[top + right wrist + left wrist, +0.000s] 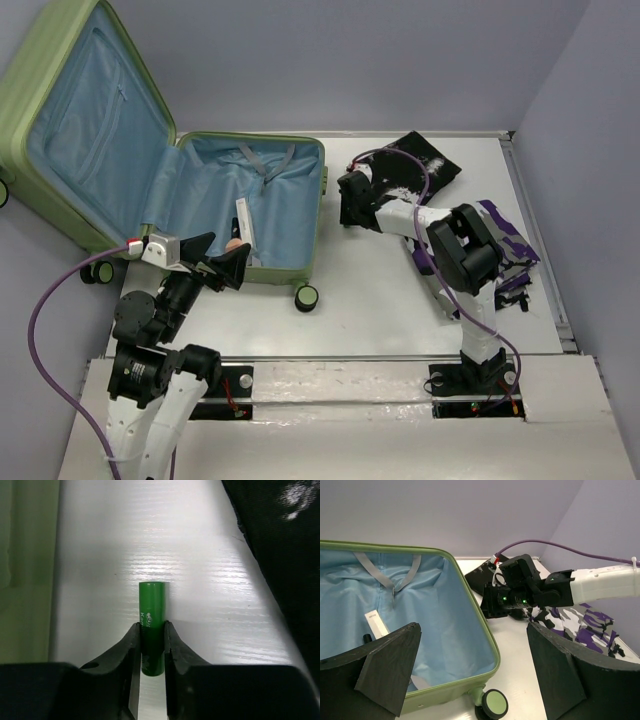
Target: Pack the luggage
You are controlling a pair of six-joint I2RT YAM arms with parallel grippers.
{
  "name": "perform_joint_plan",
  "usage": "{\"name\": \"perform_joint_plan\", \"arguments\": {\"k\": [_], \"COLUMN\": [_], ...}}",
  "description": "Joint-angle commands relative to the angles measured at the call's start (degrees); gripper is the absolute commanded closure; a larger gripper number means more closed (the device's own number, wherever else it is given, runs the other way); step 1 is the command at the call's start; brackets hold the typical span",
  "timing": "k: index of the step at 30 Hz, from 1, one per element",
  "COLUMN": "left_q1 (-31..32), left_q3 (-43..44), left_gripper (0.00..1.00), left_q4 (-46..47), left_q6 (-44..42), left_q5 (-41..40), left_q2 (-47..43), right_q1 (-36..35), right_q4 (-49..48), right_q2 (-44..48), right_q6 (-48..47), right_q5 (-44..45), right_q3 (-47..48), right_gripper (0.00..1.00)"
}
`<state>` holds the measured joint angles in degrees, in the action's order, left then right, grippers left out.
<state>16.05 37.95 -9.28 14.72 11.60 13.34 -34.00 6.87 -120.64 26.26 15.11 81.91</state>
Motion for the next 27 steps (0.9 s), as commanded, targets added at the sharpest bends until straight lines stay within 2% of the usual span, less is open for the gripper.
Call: {"name": "perform_joint_plan", "arguments": {"k": [1,3,7,10,14,17,21,22,23,25,26,27], "left_q1": [-0.1,-0.1,-0.1,-0.1,-0.1,-0.1,-0.1,-0.1,-0.1,-0.1,-0.1,-0.1], "left_q3": [-0.2,-0.2,-0.2,-0.2,-0.3,-0.3,-0.2,-0.2,0.0,0.8,1.1,1.6], "left_gripper": [0.01,0.01,0.01,0.01,0.01,0.01,0.01,0.01,0.01,0.01,0.01,0.01], "left_q4": [2.6,2.6,2.5,2.4,2.2,2.3,2.7,2.9,2.9,3.0,2.9,3.4], "left_q6": [-0.2,-0.1,0.0,0.0,0.3,0.7,0.9,1.0,1.1,1.7,3.0,3.9], "left_q5": [0.8,0.6,-0.3,-0.4,-1.2,-1.8,-0.5,-0.3,0.4,1.8,4.1,5.5], "left_q2": [0.7,1.0,1.2,1.8,2.8,3.4,5.2,6.1,6.5,8.2,8.8,9.9], "right_q1": [-0.1,-0.1,-0.1,-0.7,-3.7,-6.7,-12.4,-12.4,-12.4,-12.4,-12.4,-12.4], "right_q4": [7.2,6.1,3.0,2.3,0.5,0.2,0.2,0.2,1.2,2.6,3.1,3.3], "right_q2": [1.5,4.0,17.8,27.7,34.0,32.2,20.3,18.2,16.3,13.6,14.1,14.9], "right_q6": [-1.2,-1.2,-2.4,-3.1,-2.8,-2.1,-0.2,0.0,1.0,1.4,1.3,0.7], "right_q5": [5.5,6.2,6.0,3.7,-1.4,-4.7,-9.7,-10.8,-14.4,-16.6,-15.2,-12.9], "right_q3": [-2.4,-4.3,-11.5,-13.8,-12.9,-8.5,3.7,8.7,11.2,14.8,15.6,15.3], "right_gripper": [0.9,0.93,0.93,0.93,0.93,0.93,0.91,0.83,0.57,0.4,0.24,0.2]}}
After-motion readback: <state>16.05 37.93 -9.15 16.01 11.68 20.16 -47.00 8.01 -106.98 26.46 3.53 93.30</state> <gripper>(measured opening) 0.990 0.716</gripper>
